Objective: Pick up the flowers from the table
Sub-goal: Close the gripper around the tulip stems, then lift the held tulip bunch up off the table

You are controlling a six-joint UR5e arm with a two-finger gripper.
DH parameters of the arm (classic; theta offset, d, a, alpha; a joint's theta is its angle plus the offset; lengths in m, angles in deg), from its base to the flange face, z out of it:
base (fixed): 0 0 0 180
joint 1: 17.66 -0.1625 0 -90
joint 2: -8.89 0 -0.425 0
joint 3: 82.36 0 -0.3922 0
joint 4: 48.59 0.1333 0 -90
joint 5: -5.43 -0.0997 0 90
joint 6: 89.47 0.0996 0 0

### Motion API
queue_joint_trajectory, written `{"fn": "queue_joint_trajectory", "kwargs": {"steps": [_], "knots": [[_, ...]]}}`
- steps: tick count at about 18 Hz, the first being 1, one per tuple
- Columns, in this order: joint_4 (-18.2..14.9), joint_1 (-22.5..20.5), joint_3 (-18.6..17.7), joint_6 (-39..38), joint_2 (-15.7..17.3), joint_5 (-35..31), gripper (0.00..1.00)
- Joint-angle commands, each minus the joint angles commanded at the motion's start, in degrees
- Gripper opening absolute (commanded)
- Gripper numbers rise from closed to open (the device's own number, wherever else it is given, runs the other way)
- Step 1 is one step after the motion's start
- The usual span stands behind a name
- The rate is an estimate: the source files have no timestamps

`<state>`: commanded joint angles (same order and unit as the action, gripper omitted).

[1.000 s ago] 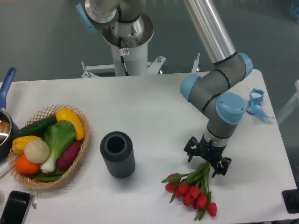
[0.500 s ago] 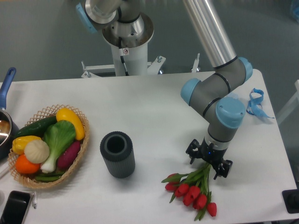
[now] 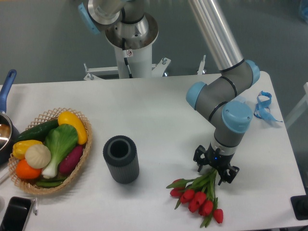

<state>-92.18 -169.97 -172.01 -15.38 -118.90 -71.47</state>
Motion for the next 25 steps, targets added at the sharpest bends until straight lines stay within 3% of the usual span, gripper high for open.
{"fn": "queue_joint_trajectory", "kwargs": {"steps": [1,6,13,19,25], "knots": [[-0.09,0.0,-0.09,0.0,0.09,0.0,0.39],[-0.17,0.0,0.09,-0.17,0.53,0.09,0.19],[-0.26,-0.26,-0.26,-0.7,4.48,0.18,0.19],[-0.35,-0.09,-0.18,-6.49,13.79,1.05,0.21],[-0.18,-1.4,0.61,-13.88,18.27,12.46,0.21]]}}
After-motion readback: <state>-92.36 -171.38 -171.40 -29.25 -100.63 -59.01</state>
